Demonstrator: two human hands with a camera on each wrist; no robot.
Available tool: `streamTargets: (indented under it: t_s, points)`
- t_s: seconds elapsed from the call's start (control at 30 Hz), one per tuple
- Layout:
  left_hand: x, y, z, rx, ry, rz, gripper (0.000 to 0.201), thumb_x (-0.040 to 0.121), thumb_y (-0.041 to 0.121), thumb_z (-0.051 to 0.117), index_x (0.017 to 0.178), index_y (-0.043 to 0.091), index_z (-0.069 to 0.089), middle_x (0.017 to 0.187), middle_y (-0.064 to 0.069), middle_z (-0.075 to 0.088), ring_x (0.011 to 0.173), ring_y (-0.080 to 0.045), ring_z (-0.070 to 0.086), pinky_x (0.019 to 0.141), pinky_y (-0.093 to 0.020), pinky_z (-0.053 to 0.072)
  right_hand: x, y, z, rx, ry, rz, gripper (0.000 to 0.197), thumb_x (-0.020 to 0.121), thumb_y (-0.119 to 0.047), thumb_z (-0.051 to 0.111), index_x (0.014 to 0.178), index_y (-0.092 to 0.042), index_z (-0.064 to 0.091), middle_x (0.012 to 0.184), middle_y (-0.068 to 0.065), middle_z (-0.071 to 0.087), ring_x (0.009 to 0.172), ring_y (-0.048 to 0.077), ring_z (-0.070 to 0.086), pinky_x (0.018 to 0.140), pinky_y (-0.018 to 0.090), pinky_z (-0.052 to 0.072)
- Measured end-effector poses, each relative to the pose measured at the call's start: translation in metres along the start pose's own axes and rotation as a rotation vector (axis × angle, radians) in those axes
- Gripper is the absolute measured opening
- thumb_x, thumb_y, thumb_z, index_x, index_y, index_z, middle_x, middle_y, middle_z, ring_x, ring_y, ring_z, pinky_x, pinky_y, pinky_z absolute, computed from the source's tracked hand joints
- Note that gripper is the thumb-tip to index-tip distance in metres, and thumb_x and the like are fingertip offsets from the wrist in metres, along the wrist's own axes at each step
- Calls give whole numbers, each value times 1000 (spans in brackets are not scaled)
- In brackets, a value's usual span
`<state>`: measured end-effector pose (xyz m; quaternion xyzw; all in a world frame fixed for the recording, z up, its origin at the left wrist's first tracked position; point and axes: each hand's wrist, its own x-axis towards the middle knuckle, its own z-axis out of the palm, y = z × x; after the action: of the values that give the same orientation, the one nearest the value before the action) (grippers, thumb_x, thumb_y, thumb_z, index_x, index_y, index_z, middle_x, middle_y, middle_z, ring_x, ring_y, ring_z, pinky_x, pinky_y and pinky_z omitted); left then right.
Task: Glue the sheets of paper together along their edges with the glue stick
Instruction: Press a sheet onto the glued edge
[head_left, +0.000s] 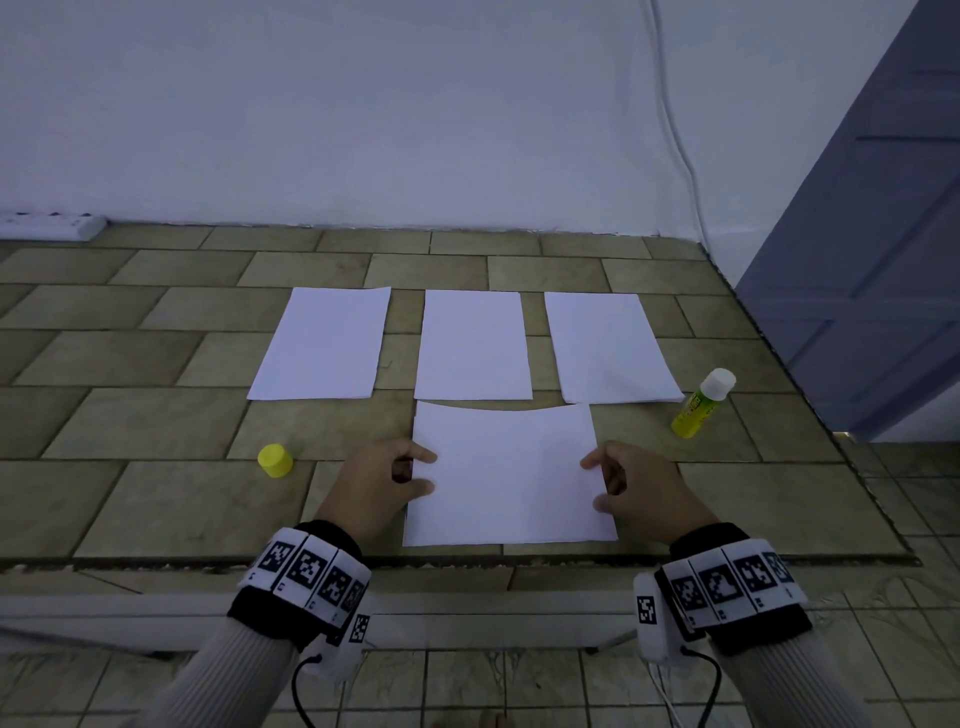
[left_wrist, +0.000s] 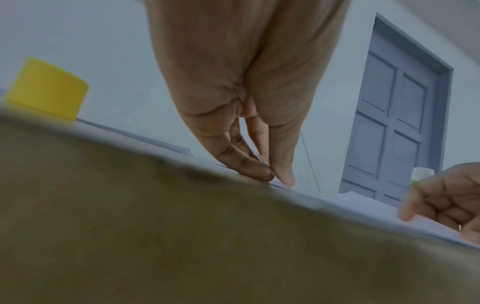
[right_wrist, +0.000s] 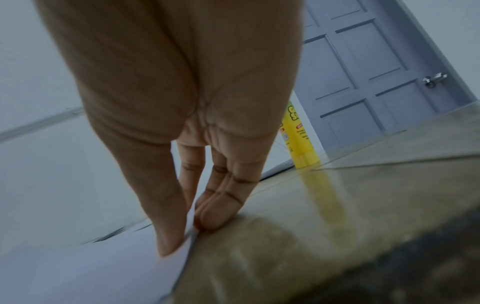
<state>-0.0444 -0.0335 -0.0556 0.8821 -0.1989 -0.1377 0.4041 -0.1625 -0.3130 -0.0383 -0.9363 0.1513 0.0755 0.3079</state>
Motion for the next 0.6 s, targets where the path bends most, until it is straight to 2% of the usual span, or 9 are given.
streamTargets:
  t_s: [0.07, 0.23, 0.4, 0.5, 0.6]
  points:
    - [0, 0, -1, -2, -7, -8, 25, 82, 14, 76, 103, 25, 68, 93, 16, 58, 84, 5, 52, 66, 1, 38, 0, 0, -1, 23, -6, 1, 39, 79, -7, 72, 114, -17, 59, 87, -1, 55, 78, 13, 53, 69, 15, 44]
    - [0, 2, -2, -35, -10, -19, 24, 82, 10, 76, 103, 20, 69, 78, 16, 52, 73, 2, 51, 61, 0, 37, 1, 0, -1, 56, -16, 4, 39, 78, -7, 73, 113, -15, 59, 88, 1, 56, 80, 15, 54, 73, 20, 48]
    - [0, 0, -3, -37, -22, -28, 25, 83, 13, 76, 104, 23, 68, 100, 13, 59, 87, 4, 53, 67, 1, 39, 1, 1, 0, 59, -13, 10, 39, 78, -8, 73, 113, -17, 59, 91, 1, 56, 82, 16, 55, 76, 23, 50]
    - [-1, 0, -3, -34, -13, -23, 26, 82, 13, 77, 101, 26, 68, 96, 12, 61, 85, 1, 55, 66, 2, 38, 1, 1, 0, 56, -12, 4, 38, 78, -8, 73, 112, -17, 59, 90, 1, 56, 82, 16, 55, 75, 22, 49]
    - [-2, 2, -4, -18, -12, -19, 25, 81, 13, 77, 101, 26, 67, 92, 17, 58, 84, 2, 54, 65, 2, 38, 2, 1, 0, 61, -17, 1, 38, 78, -7, 73, 112, -17, 59, 90, 2, 57, 81, 16, 56, 74, 21, 48]
